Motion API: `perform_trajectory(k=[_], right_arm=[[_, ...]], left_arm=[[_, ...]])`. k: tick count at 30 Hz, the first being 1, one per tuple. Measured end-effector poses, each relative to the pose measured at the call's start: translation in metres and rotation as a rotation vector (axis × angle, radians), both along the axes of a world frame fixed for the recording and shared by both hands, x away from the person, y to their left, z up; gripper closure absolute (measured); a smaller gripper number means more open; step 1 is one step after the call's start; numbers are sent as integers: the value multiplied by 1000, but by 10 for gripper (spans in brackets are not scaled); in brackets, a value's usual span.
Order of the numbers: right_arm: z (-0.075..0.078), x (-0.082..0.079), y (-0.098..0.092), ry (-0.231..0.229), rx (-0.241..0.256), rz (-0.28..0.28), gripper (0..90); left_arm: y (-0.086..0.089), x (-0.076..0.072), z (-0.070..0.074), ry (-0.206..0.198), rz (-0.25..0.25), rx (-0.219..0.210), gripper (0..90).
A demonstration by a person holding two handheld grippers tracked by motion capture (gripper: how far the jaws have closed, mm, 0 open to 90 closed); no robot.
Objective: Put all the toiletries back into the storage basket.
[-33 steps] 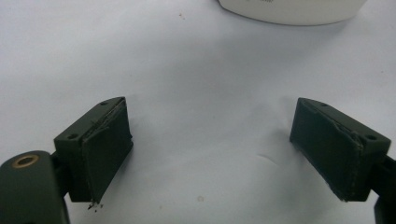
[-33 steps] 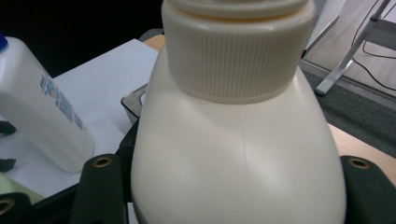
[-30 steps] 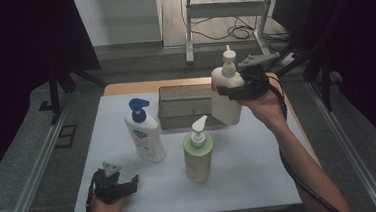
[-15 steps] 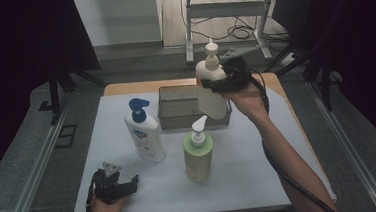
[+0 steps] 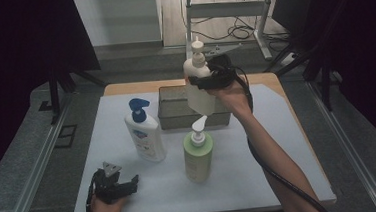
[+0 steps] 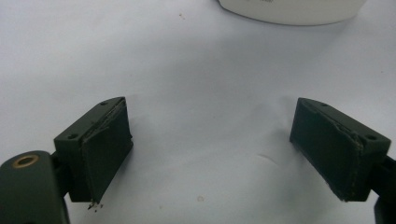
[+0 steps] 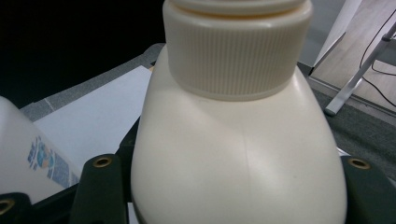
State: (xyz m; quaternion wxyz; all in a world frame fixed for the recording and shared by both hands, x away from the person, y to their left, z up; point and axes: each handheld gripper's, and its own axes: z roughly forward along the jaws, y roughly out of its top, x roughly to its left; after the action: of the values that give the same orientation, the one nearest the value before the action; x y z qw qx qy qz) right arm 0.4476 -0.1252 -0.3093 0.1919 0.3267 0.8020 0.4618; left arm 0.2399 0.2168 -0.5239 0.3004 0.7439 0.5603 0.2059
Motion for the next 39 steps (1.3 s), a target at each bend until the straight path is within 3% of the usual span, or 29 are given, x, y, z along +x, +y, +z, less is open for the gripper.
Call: perform_trajectory(k=[28, 39], right_arm=[[-24, 32, 48, 3, 8, 1, 382], [-44, 43, 71, 7, 10, 16, 381]], left_arm=[[0, 0, 0, -2, 0, 0, 120], [0, 0, 0, -2, -1, 1, 121]])
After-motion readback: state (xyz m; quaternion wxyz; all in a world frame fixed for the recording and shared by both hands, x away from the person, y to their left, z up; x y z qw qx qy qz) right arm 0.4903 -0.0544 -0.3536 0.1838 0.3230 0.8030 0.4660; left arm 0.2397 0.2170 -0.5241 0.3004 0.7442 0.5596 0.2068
